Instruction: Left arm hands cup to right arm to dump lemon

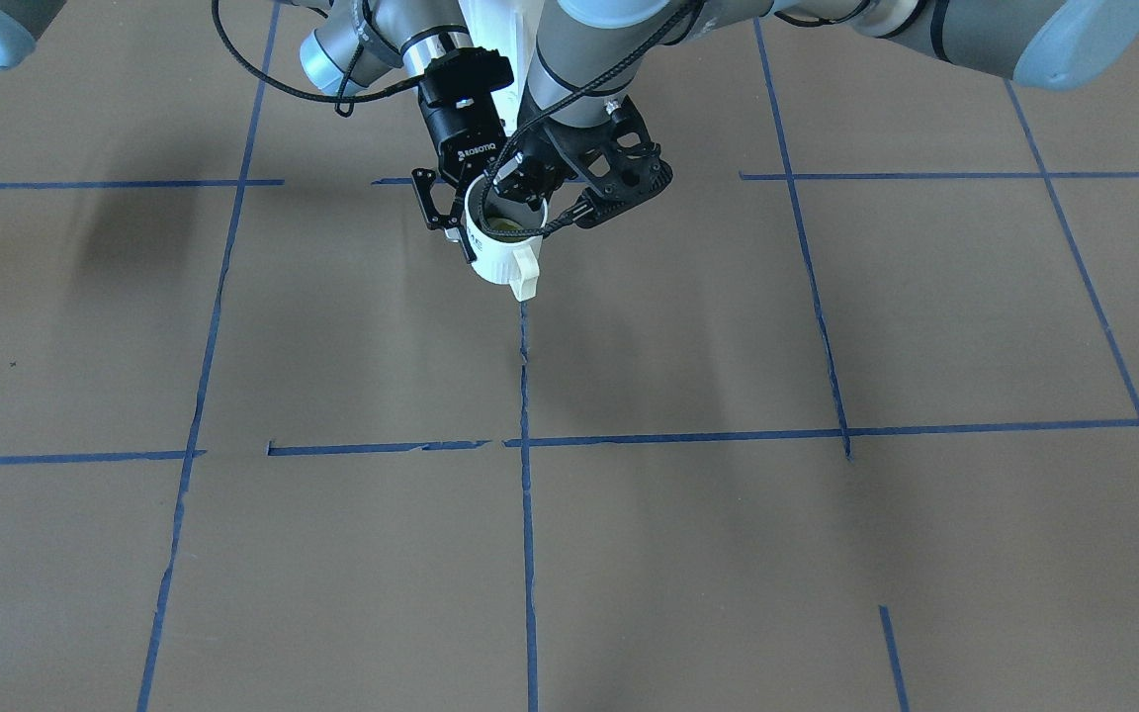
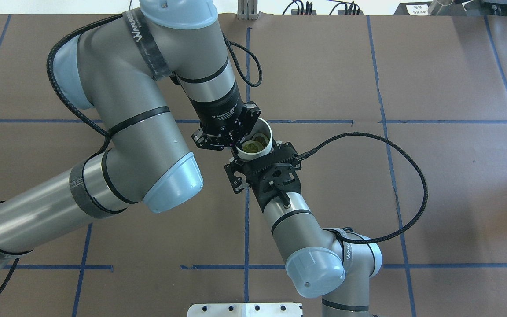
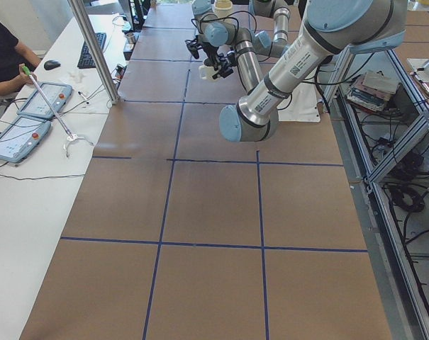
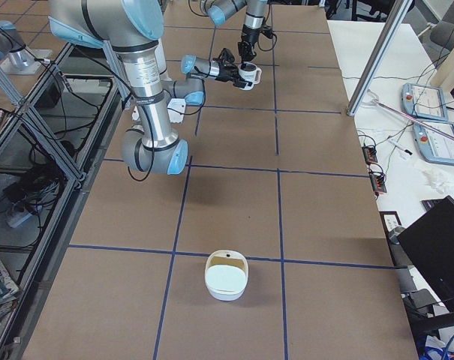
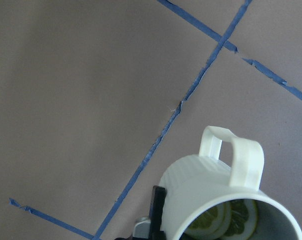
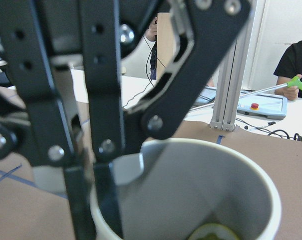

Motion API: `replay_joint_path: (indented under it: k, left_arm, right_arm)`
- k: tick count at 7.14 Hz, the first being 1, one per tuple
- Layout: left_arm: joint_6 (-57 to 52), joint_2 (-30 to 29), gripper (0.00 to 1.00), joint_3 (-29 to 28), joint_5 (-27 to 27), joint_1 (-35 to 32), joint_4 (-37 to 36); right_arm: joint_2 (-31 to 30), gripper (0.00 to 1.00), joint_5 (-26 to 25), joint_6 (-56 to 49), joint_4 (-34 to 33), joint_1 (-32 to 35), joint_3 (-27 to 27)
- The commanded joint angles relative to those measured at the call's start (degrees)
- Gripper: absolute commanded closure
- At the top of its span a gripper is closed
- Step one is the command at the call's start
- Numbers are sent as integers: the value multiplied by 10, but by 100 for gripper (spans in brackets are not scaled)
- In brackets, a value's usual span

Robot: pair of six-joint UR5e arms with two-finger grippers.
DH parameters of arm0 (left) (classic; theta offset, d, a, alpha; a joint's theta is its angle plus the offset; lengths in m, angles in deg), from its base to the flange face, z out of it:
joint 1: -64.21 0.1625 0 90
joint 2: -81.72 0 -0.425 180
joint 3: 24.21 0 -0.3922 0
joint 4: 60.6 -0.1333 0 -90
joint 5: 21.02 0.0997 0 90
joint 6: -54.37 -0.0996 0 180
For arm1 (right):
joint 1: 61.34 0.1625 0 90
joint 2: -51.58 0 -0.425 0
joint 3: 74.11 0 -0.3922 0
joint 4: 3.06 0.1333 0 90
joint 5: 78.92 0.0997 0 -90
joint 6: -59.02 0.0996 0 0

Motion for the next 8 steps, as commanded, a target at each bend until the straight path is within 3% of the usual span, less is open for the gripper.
replay_joint_path:
  k: [1,4,6,8]
  left_arm:
    - [0,7,0,29,2,-1,0]
    - [-1,32,0,75,5,-15,-1]
    - [-1,34,0,75,7,-21,0]
    - [-2,46,0,77,9,-24,0]
  right_arm:
    - [-2,73,0,-1,0,-4,-1]
    - [-59,72,-3,-1,34,-7,30]
    - [-213,72,-4,0,164,-3,119]
    - [-346,73,-20,7,353,10,144]
